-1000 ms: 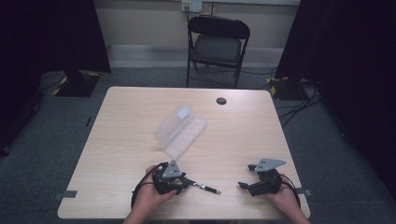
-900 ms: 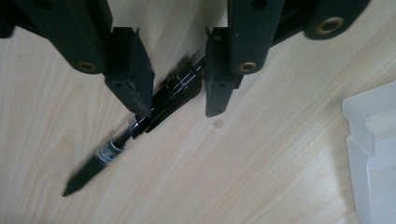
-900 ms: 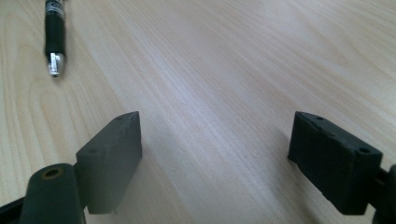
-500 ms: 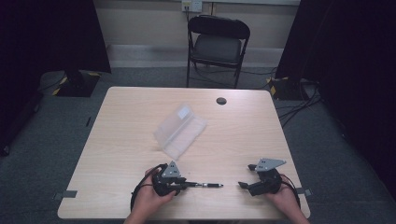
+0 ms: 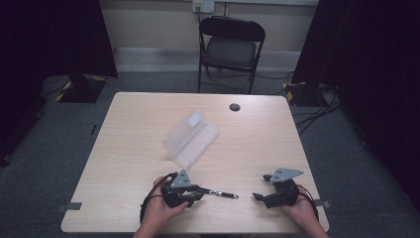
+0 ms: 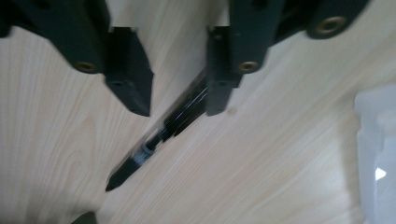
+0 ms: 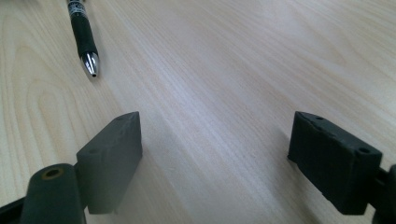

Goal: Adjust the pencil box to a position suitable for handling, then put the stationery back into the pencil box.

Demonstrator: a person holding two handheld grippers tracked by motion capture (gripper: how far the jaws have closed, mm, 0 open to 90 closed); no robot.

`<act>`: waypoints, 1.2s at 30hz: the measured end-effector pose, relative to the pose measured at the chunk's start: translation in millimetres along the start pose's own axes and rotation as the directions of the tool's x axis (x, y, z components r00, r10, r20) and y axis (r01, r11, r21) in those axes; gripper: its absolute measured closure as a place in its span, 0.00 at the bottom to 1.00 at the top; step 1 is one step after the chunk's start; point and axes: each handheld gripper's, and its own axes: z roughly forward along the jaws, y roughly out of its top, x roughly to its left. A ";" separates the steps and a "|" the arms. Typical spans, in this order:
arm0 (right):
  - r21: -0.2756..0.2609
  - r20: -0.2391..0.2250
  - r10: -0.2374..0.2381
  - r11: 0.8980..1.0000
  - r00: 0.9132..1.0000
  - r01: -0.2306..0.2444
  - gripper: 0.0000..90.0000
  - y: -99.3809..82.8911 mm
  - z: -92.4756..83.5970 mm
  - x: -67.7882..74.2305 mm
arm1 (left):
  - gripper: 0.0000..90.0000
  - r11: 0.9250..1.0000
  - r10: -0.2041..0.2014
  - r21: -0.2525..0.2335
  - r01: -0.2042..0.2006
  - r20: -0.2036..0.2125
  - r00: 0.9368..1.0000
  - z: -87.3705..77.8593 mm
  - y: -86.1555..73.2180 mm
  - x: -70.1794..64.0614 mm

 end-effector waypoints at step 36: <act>-0.003 -0.004 -0.002 1.000 1.000 0.002 0.18 -0.2 0.0 -0.3 | 0.86 0.990 -0.140 0.029 0.140 -0.005 0.990 17.4 6.3 1.3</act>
